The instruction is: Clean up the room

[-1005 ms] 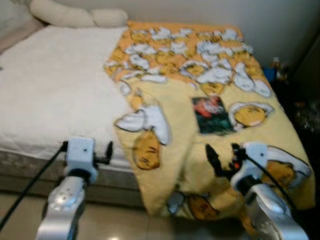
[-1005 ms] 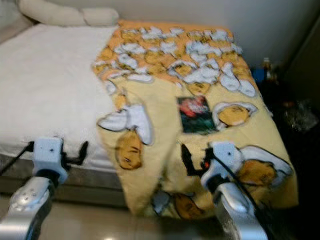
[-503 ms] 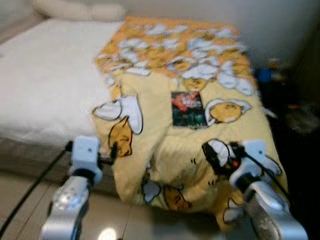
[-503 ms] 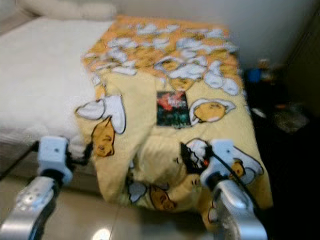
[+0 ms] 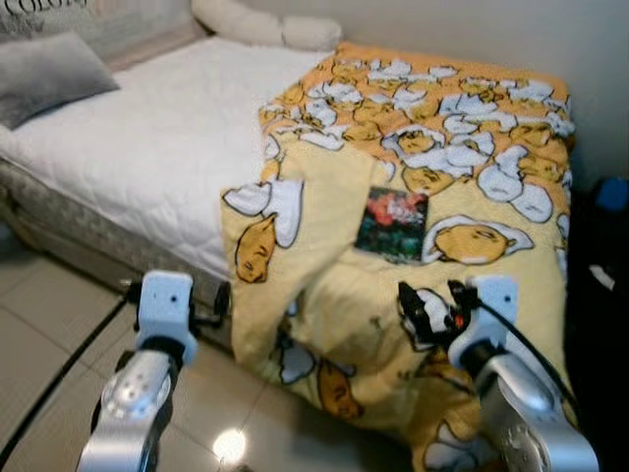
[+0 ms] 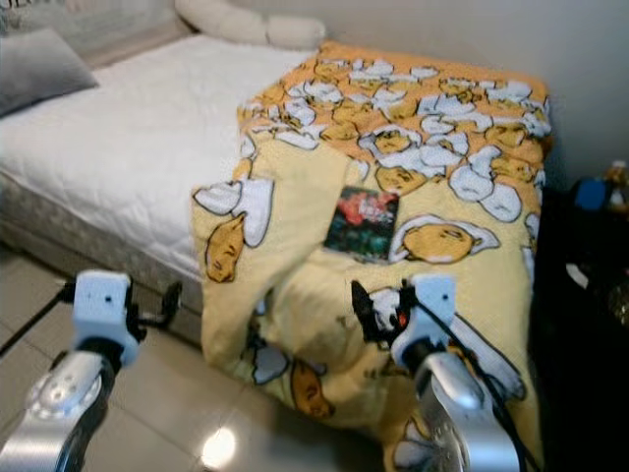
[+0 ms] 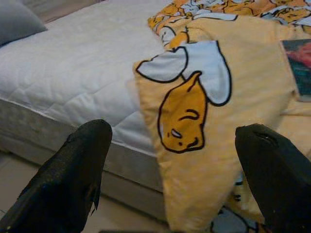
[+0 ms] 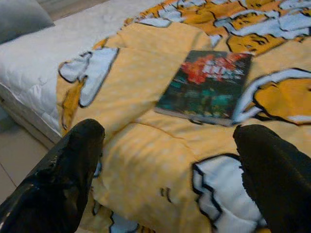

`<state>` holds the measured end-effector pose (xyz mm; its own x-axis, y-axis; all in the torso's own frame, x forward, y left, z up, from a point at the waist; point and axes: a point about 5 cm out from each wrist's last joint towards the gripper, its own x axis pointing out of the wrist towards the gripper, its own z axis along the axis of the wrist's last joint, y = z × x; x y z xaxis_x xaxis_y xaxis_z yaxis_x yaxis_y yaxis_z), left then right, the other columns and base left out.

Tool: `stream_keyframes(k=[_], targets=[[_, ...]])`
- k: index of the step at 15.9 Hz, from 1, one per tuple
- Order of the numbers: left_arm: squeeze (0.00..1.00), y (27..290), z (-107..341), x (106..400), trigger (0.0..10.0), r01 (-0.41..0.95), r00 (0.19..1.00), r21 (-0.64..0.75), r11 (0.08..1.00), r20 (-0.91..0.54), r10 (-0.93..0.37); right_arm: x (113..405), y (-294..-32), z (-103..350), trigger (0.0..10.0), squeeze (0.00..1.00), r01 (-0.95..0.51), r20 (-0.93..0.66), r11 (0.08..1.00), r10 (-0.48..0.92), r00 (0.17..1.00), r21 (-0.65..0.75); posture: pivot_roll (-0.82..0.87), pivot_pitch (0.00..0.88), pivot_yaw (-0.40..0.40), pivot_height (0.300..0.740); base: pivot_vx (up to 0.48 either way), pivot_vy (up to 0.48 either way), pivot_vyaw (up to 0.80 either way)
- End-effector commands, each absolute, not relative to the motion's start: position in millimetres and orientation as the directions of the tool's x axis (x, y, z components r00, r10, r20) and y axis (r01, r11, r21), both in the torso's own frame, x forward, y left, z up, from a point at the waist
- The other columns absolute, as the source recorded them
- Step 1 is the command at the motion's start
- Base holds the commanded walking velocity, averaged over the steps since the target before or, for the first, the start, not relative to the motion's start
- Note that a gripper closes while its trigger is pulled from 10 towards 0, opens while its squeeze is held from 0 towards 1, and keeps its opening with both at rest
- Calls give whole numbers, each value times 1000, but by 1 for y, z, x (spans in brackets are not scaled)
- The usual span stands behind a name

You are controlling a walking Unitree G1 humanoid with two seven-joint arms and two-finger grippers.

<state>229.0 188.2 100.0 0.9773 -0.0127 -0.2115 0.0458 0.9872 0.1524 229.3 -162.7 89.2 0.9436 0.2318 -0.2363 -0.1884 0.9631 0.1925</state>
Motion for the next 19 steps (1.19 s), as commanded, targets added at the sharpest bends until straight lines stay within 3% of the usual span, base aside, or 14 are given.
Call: stream_keyframes(k=[1, 3, 19], targets=[[886, 193, 101, 229, 10000, 28, 977, 171, 985, -213, 9, 232, -159, 90, 10000, 1000, -193, -235, 960, 240, 942, 204, -105, 0, 2, 740, 0, 0, 0], [886, 192, 108, 232, 10000, 43, 984, 171, 984, -176, -12, 233, -157, 90, 10000, 1000, -190, -234, 959, 238, 943, 212, -99, 0, -2, 740, 0, 0, 0], [898, 185, 107, 234, 10000, 151, 971, 159, 976, -207, -117, 253, -146, 94, 10000, 1000, -194, -222, 958, 240, 945, 213, -92, 0, -3, 740, 332, 0, -84]])
